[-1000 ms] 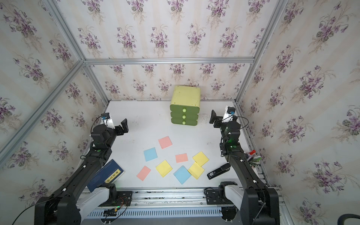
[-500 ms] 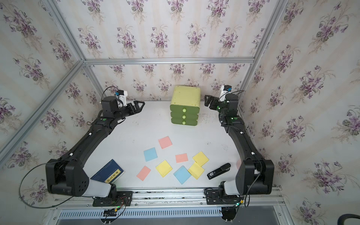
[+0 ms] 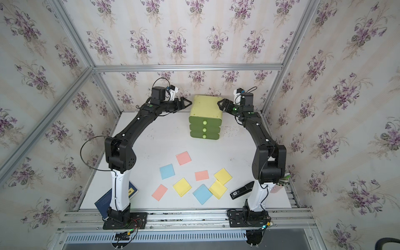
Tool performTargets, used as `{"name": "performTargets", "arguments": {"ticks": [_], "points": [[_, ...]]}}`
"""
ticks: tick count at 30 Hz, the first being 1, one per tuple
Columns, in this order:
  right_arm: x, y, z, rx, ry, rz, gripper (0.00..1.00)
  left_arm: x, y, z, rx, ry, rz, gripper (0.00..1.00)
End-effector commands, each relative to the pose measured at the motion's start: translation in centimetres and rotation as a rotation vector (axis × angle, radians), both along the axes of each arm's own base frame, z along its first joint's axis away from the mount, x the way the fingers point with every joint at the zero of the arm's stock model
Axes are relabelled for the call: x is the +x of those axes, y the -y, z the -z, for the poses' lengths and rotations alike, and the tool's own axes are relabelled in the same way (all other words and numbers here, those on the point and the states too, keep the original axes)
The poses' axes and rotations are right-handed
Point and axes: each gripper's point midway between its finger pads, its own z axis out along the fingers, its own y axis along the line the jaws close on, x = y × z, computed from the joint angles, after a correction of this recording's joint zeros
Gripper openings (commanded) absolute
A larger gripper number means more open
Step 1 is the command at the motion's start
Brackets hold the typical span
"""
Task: Please put the sticky notes in the drawer by color
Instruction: Move the storage box to the center of the board.
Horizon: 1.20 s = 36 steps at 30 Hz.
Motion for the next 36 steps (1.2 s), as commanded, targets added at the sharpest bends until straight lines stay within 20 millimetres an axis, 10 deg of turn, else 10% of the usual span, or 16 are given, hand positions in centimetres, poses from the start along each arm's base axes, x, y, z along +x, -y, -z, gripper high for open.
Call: {"name": "performTargets", "arguments": {"ticks": [1, 16, 36], "points": [[0.2, -0.6, 1.7, -0.005, -0.067, -0.028, 0.95, -0.1, 1.1, 2.4, 0.047, -0.069, 0.024, 0.89], [-0.7, -4.5, 5.4, -0.036, -0.146, -0.139, 0.76, -0.8, 3.3, 5.7, 0.051, -0.12, 0.045, 0.68], [-6.8, -9.4, 3.6, -0.044, -0.126, -0.259, 0.72, -7.2, 2.7, 2.7, 0.051, -0.082, 0.077, 0.48]]}}
